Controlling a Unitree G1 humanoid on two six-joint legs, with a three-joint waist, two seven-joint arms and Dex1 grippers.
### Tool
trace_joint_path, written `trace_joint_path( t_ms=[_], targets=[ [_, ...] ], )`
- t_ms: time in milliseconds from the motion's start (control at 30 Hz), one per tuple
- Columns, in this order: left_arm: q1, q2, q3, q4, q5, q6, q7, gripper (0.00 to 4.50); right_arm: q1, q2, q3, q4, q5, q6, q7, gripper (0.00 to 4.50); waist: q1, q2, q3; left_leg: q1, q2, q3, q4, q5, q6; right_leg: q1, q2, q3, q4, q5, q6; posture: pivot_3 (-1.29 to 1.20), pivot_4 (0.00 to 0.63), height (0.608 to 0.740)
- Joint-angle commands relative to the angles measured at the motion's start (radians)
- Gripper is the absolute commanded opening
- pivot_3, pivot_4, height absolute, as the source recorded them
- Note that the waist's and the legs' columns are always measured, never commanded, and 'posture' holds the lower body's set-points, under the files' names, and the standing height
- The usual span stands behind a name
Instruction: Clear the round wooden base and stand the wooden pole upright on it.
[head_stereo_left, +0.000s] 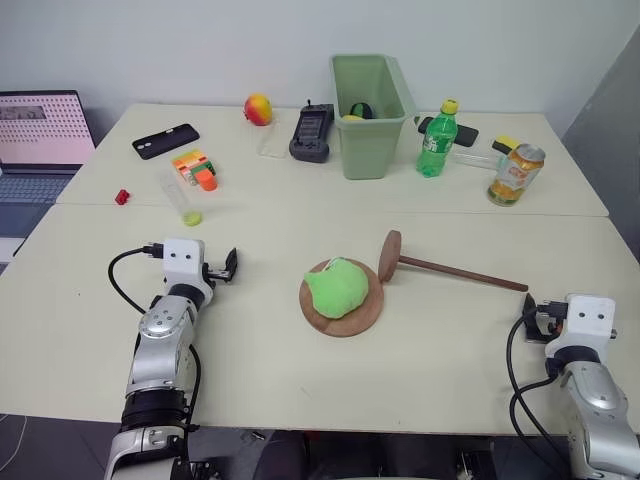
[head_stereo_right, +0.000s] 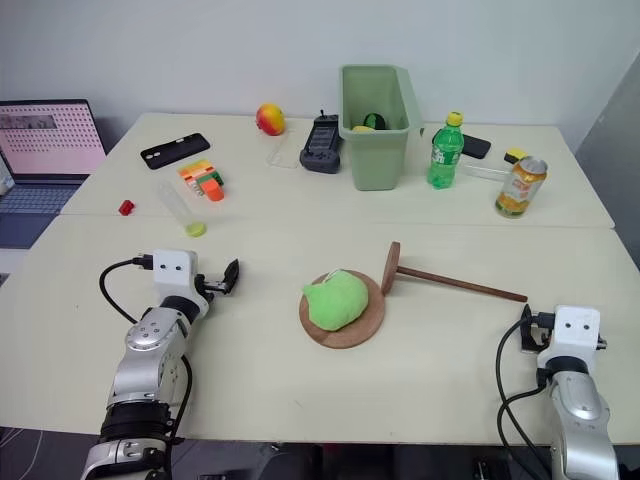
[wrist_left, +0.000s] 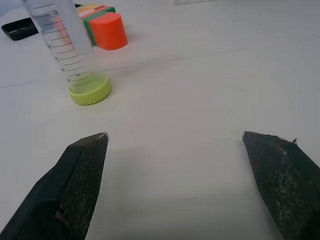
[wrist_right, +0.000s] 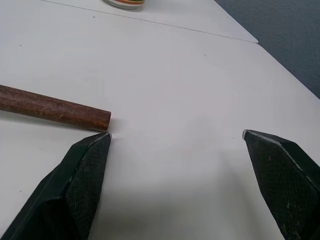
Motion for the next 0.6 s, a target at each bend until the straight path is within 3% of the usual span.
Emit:
trace_joint_path(
  t_ms=[33, 233, 433, 500, 600],
  targets=[
    [-0.001, 0.017, 0.002, -0.059, -0.01, 0.005, -0.013, 4.5, 0.009, 0.004, 0.005, -0.023, -0.014, 0.011, -0.002, 4.43, 0.0, 0.0, 0.0, 0.0, 0.0, 0.0, 0.0, 0.0, 0.0, 0.0, 0.0, 0.0, 0.0, 0.0, 0.0, 0.0, 0.15, 0.74],
    [0.008, 0.026, 0.02, -0.101, -0.061, 0.054, -0.058, 4.5, 0.005, -0.007, 0.021, -0.041, -0.028, -0.006, 0.013, 4.43, 0.0, 0.0, 0.0, 0.0, 0.0, 0.0, 0.0, 0.0, 0.0, 0.0, 0.0, 0.0, 0.0, 0.0, 0.0, 0.0, 0.15, 0.74],
    [0.016, 0.159, 0.004, -0.344, -0.275, 0.306, -0.322, 4.5, 0.059, -0.043, 0.063, -0.226, 0.037, 0.042, 0.141, 4.43, -0.003, 0.001, 0.0, -0.001, 0.002, -0.001, -0.001, 0.001, -0.002, -0.001, 0.001, 0.0, 0.0, 0.0, 0.0, 0.0, 0.15, 0.74],
    [-0.003, 0.236, -0.026, -0.423, -0.35, 0.402, -0.437, 4.5, 0.108, -0.082, 0.082, -0.333, 0.14, 0.088, 0.26, 4.43, -0.003, 0.001, 0.0, -0.001, 0.001, -0.001, -0.001, 0.001, -0.001, -0.001, 0.001, 0.0, 0.0, 0.0, 0.0, 0.0, 0.15, 0.74],
    [-0.064, 0.359, -0.097, -0.505, -0.45, 0.523, -0.635, 4.5, 0.196, -0.184, 0.098, -0.513, 0.442, 0.216, 0.495, 4.43, -0.001, 0.0, 0.001, -0.001, 0.001, -0.001, -0.001, 0.001, -0.001, 0.0, 0.001, -0.001, -0.001, 0.0, 0.0, 0.0, 0.15, 0.74]
  ],
)
